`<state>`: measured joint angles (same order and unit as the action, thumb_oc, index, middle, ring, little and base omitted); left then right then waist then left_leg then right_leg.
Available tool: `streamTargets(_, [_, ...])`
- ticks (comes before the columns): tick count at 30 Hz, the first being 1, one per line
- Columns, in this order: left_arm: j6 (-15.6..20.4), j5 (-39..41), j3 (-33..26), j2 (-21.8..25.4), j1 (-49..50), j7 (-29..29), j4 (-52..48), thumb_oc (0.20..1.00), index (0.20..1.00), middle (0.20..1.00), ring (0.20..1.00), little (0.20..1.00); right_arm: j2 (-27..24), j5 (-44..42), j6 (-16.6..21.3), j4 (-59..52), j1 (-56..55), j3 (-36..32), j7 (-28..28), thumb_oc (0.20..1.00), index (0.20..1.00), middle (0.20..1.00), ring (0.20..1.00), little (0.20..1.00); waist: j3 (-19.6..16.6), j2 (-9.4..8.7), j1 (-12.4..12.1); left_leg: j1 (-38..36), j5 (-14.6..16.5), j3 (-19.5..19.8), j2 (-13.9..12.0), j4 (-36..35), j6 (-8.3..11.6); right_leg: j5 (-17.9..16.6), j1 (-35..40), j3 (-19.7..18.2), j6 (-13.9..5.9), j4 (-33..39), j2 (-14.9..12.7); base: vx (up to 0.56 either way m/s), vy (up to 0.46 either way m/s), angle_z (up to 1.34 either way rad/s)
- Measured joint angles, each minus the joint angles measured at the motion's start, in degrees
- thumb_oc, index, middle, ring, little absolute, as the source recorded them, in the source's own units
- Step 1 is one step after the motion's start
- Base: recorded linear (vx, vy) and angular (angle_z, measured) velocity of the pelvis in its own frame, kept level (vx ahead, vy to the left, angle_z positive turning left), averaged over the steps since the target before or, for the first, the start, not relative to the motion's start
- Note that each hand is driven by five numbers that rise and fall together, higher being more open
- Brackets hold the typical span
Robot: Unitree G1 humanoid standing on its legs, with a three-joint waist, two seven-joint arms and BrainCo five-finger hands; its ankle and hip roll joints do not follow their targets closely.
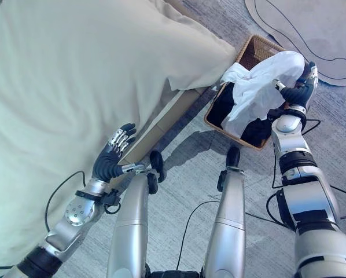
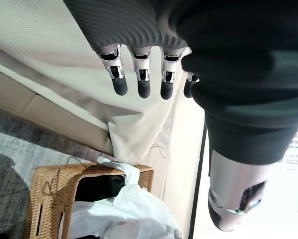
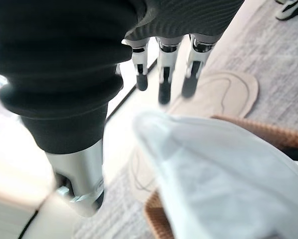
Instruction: Pick up clothes into the bucket
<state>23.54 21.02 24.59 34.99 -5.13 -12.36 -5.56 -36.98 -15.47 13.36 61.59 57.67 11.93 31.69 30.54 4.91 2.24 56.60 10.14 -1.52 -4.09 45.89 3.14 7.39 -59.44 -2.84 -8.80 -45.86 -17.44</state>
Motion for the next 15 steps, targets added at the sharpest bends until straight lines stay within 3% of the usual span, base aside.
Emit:
streamTargets(8, [-0.1, 0.0, -0.1, -0.2, -0.2, 0.3, 0.2, 1.000, 1.000, 1.000, 1.000, 1.000, 0.1, -1.2, 0.0, -0.2, -1.0, -0.3, -0.1, 1.000, 1.000, 1.000, 1.000, 1.000, 0.0, 0.02, 0.0, -4.7, -0.2, -0.8, -0.2, -4.2, -0.45, -0.3, 4.3, 0.4, 0.18, 3.6, 0.2, -0.02, -0.001, -0.01])
streamTargets(12, [-0.1, 0.0, -0.3, -1.3, -1.4, 1.1, 1.4, 1.000, 1.000, 1.000, 1.000, 1.000, 0.9, -2.0, 0.1, -3.9, -5.8, -0.7, -0.2, 1.000, 1.000, 1.000, 1.000, 1.000, -0.1, -0.03, 0.1, -10.3, -2.5, -1.4, -0.1, -10.7, -0.78, -2.5, 9.9, 1.6, 0.05, 9.9, 0.3, 0.00, -0.022, -0.02])
streamTargets(15, [0.4, 2.5, -1.4, -3.7, -1.8, 2.3, 1.4, 1.000, 1.000, 1.000, 1.000, 1.000, 2.3, -2.1, 0.4, -9.1, -11.7, -1.8, -0.4, 1.000, 1.000, 1.000, 1.000, 1.000, -0.3, -0.17, 1.6, -16.7, -4.4, -0.9, -0.1, -16.6, -0.19, -3.4, 16.6, 3.7, -0.28, 14.2, 0.3, 0.08, -0.086, 0.09])
